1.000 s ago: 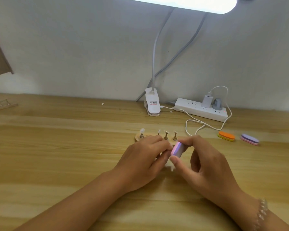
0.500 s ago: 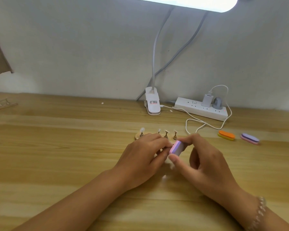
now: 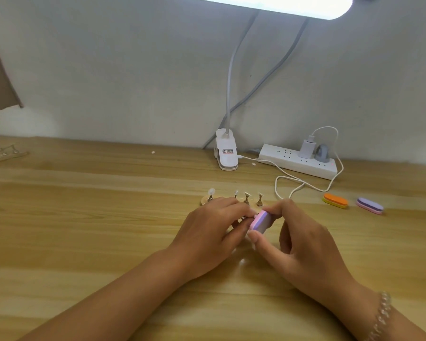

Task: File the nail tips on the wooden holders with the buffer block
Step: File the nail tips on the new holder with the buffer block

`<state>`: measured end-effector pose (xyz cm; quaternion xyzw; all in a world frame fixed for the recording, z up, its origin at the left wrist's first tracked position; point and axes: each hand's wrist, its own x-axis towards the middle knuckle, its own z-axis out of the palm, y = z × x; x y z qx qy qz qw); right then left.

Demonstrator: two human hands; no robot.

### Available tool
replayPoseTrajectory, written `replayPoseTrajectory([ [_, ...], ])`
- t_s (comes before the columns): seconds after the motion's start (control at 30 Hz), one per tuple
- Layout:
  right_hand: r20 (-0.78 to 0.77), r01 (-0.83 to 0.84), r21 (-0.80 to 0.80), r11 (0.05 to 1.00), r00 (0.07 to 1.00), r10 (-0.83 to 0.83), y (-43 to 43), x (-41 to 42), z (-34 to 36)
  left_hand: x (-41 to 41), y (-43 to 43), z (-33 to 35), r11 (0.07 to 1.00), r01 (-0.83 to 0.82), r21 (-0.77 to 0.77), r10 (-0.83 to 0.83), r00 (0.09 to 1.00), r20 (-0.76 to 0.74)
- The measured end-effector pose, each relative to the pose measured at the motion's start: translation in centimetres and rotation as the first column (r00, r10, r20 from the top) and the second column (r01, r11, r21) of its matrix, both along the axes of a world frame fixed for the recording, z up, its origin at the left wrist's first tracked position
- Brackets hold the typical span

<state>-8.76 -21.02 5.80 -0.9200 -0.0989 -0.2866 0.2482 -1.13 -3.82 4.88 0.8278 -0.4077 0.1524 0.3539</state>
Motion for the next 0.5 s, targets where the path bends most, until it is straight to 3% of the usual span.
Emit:
replayPoseTrajectory([
  [0.2,-0.008,0.037,0.15,0.988,0.999,-0.036,-0.9,0.5,-0.1,0.0,-0.1,0.0,1.0,0.008,-0.03,-0.008,1.0,0.009],
  [0.37,-0.004,-0.043,-0.016,0.999,0.999,0.043,0.2,-0.2,0.0,0.0,0.1,0.1,0.999,0.031,-0.03,-0.031,0.999,-0.015],
  [0.5,-0.004,0.003,0.122,0.992,1.0,-0.003,-0.7,0.5,0.0,0.1,0.0,0.0,0.998,0.035,-0.059,-0.035,0.999,-0.002],
])
